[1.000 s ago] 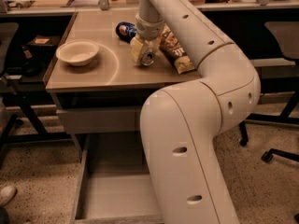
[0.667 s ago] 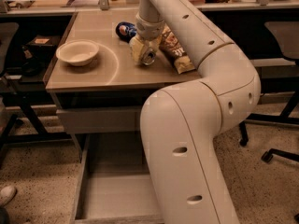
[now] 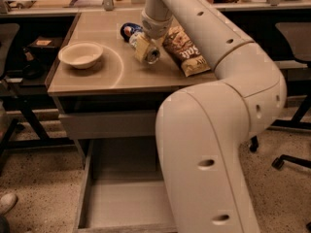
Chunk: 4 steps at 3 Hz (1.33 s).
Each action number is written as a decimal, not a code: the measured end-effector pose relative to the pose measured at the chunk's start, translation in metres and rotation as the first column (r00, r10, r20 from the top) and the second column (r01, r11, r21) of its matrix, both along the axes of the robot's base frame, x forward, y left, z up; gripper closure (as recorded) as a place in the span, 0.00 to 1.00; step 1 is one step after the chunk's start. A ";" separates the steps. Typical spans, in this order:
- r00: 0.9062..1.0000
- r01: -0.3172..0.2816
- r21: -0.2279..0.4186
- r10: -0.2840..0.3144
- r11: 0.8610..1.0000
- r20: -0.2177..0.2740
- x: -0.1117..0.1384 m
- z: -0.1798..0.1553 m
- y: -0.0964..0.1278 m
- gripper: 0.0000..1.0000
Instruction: Place 7up can into middle drawer
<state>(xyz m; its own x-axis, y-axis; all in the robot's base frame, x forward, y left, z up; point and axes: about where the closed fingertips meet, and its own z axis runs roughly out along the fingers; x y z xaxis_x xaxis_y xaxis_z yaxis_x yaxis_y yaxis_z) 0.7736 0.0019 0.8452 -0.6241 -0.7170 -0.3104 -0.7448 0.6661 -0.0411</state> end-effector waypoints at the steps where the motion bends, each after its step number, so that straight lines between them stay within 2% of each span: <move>1: 0.989 -0.087 0.065 0.079 0.994 0.121 -0.018 0.032 -0.001 1.00; 2: 0.969 -0.148 0.103 0.124 0.984 0.213 -0.052 0.054 -0.010 1.00; 3: 0.971 -0.200 0.070 0.187 0.977 0.151 -0.106 0.008 -0.019 1.00; 4: 0.966 -0.210 0.066 0.197 0.975 0.170 -0.111 0.021 -0.021 1.00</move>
Offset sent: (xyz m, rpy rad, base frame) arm -0.1269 -0.0215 0.0194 0.1229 -0.2120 0.2250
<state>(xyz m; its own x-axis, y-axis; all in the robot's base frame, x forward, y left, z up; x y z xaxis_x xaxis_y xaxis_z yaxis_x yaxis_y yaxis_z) 0.6622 -0.0193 0.8658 -0.4046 -0.7914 -0.4583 -0.8530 0.5073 -0.1230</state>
